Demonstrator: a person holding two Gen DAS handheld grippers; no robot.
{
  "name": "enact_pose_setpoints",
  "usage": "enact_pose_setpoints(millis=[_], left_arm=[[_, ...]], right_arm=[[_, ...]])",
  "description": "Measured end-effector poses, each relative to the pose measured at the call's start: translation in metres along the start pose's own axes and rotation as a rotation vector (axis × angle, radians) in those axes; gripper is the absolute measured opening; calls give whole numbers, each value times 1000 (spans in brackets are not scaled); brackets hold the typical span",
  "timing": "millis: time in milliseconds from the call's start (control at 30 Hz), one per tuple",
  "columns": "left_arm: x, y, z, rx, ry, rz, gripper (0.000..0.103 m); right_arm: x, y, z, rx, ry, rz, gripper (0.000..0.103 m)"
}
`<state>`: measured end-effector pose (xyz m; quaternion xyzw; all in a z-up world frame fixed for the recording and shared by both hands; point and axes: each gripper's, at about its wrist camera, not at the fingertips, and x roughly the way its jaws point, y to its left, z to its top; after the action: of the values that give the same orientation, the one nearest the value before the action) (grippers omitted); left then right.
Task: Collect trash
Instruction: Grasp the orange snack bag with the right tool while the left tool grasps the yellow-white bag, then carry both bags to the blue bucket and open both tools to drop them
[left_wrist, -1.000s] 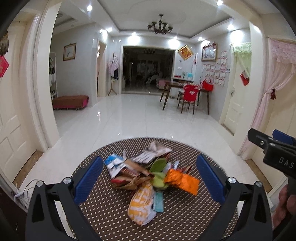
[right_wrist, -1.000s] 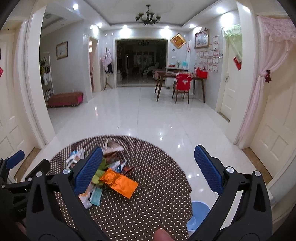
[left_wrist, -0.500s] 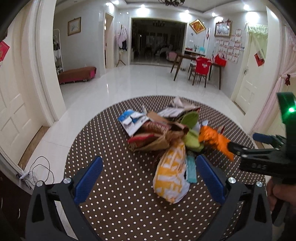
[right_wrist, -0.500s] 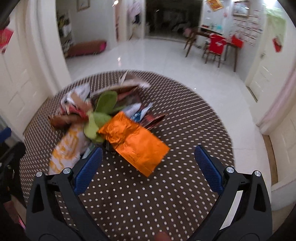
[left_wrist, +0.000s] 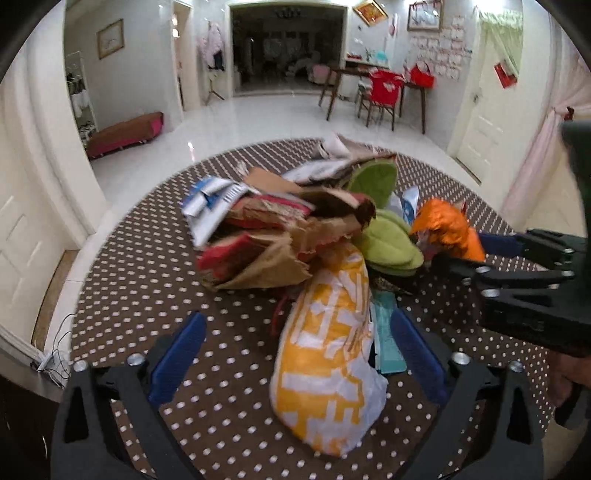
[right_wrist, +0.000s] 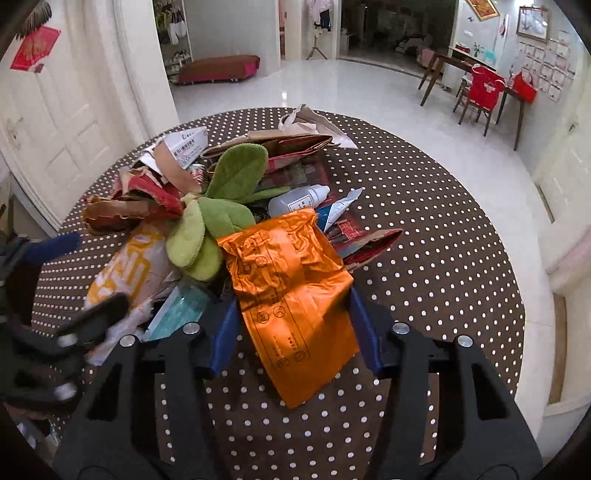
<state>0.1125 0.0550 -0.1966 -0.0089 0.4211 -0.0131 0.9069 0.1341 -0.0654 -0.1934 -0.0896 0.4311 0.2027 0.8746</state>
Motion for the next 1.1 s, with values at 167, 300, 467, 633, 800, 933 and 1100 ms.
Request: enact_pose_setpoints(millis=[167,300,467,633,800,933,1100], left_arm=[[9,-4,-4,7,46,-93,44],[3,-5,-9,3,41,-100,38],[-20,-1,-19,5,17,-86,37],[-49,3,-22,-13,-20,-85,37],[-79,-14,-14,1,-79,-131,37],[-84,-44,3,34,-118,-180,37],[-74,-85,20,95,-119,-238,37]], right_arm=[[-21,-18,-11,86,-35,76,52],[-34,-32,-18,157,-51,116,52],[-51,-48,-29,232,-79,150,52],[-72,-59,-36,270,-121,158,52],[-89,-80,-43,316,-160,127,52],[-99,-119,-62,398,-177,75,52],[-94,-190,-105,567,-136,-25,53]])
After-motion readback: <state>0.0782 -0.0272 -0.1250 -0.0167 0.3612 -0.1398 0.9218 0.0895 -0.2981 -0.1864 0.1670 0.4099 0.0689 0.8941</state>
